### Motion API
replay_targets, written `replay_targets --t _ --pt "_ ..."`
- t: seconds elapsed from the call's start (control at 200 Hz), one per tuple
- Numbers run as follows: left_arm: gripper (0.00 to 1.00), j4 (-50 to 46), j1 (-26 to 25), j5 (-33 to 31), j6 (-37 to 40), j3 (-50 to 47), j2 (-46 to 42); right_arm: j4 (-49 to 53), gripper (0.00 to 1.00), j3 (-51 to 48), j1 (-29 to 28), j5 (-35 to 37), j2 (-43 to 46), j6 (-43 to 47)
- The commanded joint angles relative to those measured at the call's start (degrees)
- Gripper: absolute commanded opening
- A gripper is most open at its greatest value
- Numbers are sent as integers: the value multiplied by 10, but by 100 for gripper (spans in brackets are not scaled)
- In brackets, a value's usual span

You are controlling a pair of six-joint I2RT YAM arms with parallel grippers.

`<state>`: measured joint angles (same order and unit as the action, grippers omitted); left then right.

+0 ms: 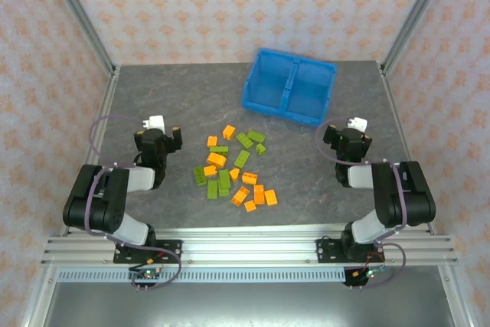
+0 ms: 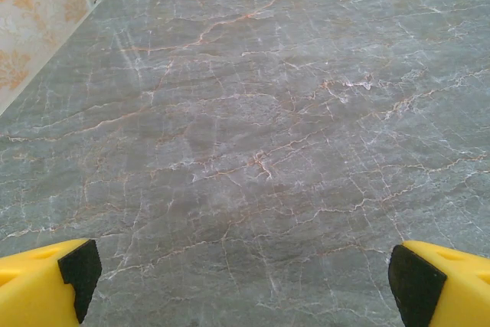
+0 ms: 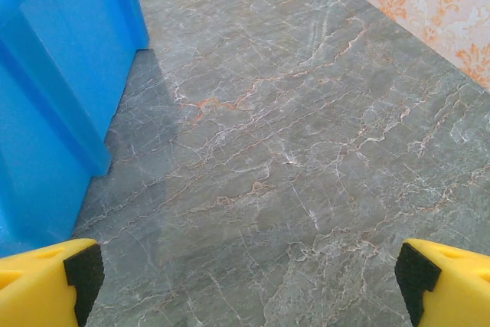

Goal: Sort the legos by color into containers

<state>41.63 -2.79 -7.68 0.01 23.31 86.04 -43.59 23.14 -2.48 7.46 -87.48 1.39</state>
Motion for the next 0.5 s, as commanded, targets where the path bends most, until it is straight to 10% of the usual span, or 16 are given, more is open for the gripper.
replay_targets --t 0.0,0.495 --pt "100 11 -1 0 0 10 -2 -11 99 6 0 -3 6 3" --pt "100 11 -1 0 1 11 -3 70 99 40 5 -7 45 0"
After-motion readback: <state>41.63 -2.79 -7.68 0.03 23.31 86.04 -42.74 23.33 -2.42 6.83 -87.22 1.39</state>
